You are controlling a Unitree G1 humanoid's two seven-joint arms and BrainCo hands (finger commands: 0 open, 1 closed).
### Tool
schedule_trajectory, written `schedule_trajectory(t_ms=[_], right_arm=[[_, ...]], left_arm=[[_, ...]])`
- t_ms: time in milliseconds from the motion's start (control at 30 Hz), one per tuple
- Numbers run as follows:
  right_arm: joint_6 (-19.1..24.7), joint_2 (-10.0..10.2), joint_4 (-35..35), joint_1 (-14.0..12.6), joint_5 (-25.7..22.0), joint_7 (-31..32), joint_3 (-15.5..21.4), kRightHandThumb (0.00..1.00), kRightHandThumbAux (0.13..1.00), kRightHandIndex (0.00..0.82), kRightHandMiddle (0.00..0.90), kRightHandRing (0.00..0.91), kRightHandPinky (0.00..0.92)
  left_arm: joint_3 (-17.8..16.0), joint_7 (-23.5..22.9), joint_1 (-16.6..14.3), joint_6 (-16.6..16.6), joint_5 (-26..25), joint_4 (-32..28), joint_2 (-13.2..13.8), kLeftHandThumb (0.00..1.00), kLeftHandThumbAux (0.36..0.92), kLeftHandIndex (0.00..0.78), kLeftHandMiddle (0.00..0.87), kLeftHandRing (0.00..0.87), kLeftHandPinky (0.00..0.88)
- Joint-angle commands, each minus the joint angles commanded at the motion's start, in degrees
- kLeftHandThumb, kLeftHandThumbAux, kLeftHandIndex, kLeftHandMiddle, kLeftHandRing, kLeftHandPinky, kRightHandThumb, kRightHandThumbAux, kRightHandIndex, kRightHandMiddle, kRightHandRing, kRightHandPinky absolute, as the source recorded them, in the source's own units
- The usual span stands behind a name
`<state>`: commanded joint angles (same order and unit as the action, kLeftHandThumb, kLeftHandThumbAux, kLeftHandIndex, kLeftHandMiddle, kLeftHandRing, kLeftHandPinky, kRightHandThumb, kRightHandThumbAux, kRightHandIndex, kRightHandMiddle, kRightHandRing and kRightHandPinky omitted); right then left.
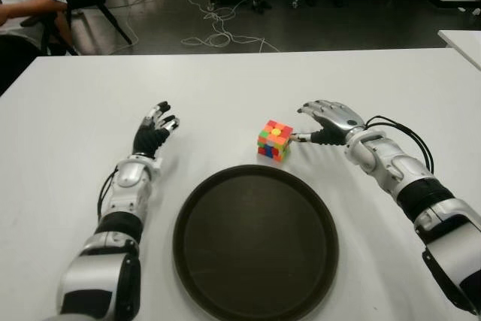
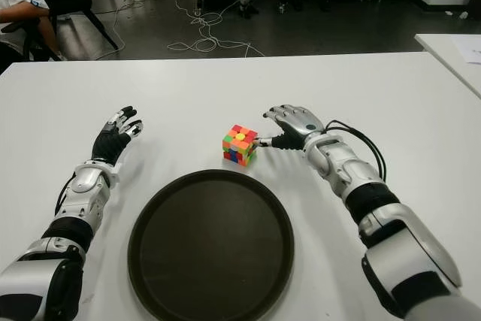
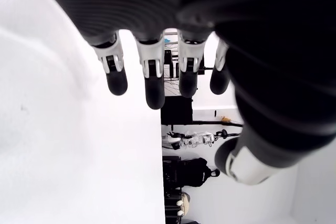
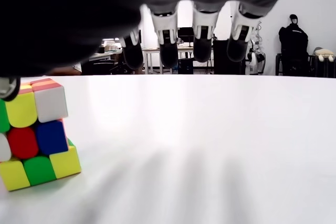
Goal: Pick up the Rubik's Cube and put it in the plate
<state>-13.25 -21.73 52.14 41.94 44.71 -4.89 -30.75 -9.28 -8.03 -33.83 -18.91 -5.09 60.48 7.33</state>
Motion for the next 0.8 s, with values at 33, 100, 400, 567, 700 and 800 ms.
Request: schedule_trajectory(t_ms=[33,100,400,567,700,800], right_arm=[[-0.04,0.03,0.09,0.03,0.02,-0.02,0.0,0.222,0.131,0.0,0.0,0.0,0.0],[-0.06,0.05,0.18,0.11,0.31,-0.1,-0.18,0.221,0.132,0.0,0.0,0.0,0.0],[-0.14,0.05,0.66,0.35,1.01,-0.43,-0.83,0.225,0.151,0.0,0.0,0.0,0.0],[-0.45,0.0,0.86,0.45,0.87,0.07,-0.93,0.23,0.148,0.0,0.0,0.0,0.0],[-0.42,-0.03,0.99,0.56,0.94,0.35,-1.02,0.228,0.137,0.0,0.0,0.0,0.0],[-0.33,-0.02,1.1,0.69,1.07,0.38,-1.13,0.229,0.133,0.0,0.0,0.0,0.0]], left_arm=[[0.0,-0.01,0.01,-0.04,0.01,-0.01,0.0,0.197,0.711,0.042,0.094,0.087,0.068],[0.06,0.18,0.15,-0.13,0.05,-0.43,-0.17,0.195,0.712,0.041,0.094,0.086,0.069],[0.16,1.08,0.27,-0.35,0.3,-0.63,-0.28,0.221,0.721,0.048,0.112,0.108,0.095],[0.02,1.13,0.27,-0.21,0.14,-0.53,-0.21,0.214,0.711,0.048,0.11,0.109,0.092],[0.02,1.31,0.25,-0.15,0.22,-0.38,-0.08,0.213,0.713,0.047,0.106,0.102,0.08],[0.11,1.31,0.15,-0.08,0.35,-0.21,0.04,0.215,0.718,0.047,0.107,0.099,0.075]])
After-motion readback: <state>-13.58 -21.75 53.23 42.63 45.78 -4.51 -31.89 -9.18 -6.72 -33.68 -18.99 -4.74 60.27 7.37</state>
